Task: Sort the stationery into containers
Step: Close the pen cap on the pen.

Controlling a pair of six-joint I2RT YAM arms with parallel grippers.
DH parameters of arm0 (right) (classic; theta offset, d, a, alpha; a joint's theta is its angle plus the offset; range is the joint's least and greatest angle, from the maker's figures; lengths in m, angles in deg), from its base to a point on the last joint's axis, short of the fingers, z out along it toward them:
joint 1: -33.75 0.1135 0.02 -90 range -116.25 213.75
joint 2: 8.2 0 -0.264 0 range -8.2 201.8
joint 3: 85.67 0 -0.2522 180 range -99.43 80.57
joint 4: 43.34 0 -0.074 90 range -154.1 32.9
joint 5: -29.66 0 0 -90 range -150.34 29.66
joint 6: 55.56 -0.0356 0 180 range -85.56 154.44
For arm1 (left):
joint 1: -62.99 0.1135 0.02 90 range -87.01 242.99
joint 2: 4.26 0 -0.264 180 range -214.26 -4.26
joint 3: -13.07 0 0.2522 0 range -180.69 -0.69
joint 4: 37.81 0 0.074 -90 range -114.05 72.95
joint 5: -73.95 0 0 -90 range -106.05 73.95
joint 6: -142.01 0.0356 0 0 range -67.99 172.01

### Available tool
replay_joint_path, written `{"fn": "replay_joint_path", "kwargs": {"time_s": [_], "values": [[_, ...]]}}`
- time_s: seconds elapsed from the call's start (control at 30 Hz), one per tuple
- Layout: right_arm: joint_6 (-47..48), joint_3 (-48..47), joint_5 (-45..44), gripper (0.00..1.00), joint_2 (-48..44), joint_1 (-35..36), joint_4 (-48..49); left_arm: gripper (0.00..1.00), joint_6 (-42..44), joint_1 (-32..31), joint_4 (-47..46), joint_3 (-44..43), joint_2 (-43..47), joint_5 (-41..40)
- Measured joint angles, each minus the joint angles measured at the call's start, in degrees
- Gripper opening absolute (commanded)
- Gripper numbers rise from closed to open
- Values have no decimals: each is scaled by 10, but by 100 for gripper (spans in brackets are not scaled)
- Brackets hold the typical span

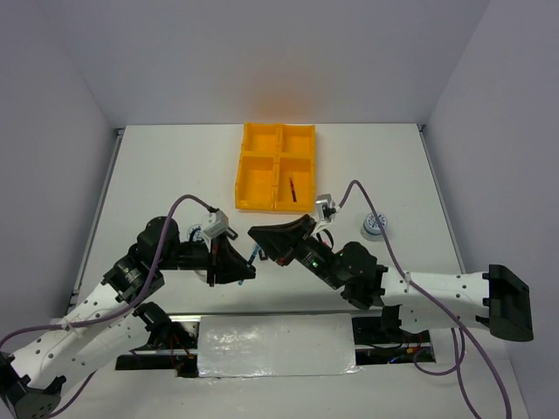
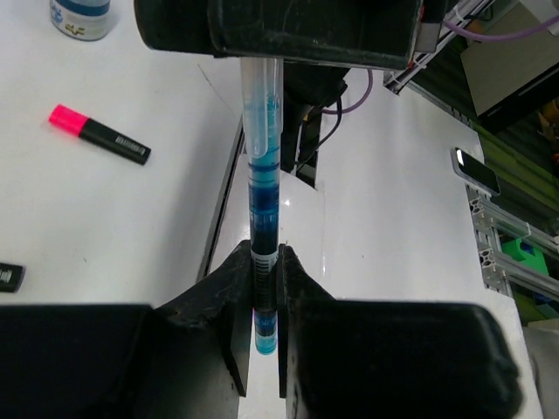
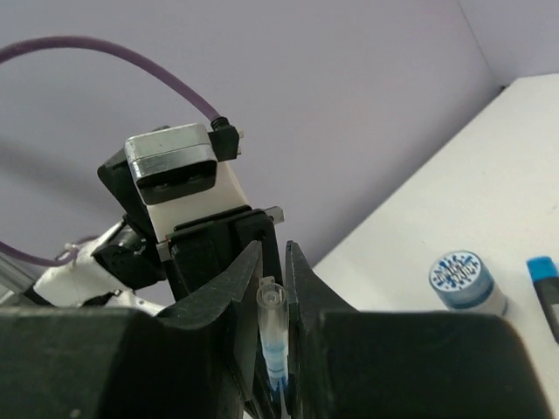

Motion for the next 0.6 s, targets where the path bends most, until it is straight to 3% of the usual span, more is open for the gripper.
{"fn": "replay_joint_path", "kwargs": {"time_s": [0.17,0.43,0.6], "values": [[12,-11,33,49,-23,20,-104,0,3,-2,-88,9,0,-23],[28,-25,50,59,-59,21,-172,0,18,-79,-104,6,-6,-98],[53,-42,68,62,-79,23,-226,0,17,-86,-130,16,-9,-134]]}}
